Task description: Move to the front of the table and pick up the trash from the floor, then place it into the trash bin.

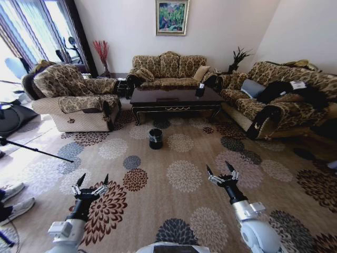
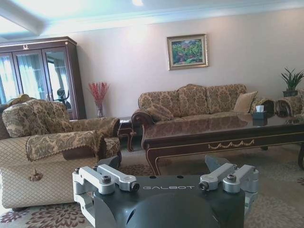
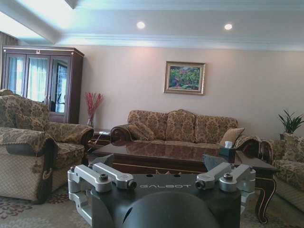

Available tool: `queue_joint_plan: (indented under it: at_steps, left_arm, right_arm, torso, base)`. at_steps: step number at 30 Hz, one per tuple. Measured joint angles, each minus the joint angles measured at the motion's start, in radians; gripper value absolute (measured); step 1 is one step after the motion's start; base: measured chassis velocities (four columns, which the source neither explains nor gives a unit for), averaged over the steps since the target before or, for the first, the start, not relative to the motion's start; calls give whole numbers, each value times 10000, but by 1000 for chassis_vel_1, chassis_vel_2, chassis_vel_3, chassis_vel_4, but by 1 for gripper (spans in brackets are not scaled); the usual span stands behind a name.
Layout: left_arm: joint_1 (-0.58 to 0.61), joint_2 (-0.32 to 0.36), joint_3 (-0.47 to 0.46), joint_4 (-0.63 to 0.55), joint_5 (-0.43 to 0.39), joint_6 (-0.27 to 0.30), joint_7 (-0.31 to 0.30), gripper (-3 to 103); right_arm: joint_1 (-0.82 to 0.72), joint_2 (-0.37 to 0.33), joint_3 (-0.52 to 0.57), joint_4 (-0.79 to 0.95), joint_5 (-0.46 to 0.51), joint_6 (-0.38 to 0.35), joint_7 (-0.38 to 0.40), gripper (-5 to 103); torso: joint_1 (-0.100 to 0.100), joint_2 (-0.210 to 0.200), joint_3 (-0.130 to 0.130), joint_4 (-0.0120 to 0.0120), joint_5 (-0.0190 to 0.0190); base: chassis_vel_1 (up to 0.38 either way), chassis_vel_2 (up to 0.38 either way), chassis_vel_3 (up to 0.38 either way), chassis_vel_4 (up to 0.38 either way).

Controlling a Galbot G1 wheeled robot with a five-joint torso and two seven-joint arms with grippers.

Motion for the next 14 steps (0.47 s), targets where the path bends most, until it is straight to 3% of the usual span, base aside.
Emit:
queue_joint_plan:
  at_steps: [14]
  left_arm:
    - [0,0,0,0,0,0,0,100]
  right_arm:
    - [0,0,0,0,0,0,0,100]
  torso:
    - [80,183,112,0,0]
  base:
    - [0,0,0,0]
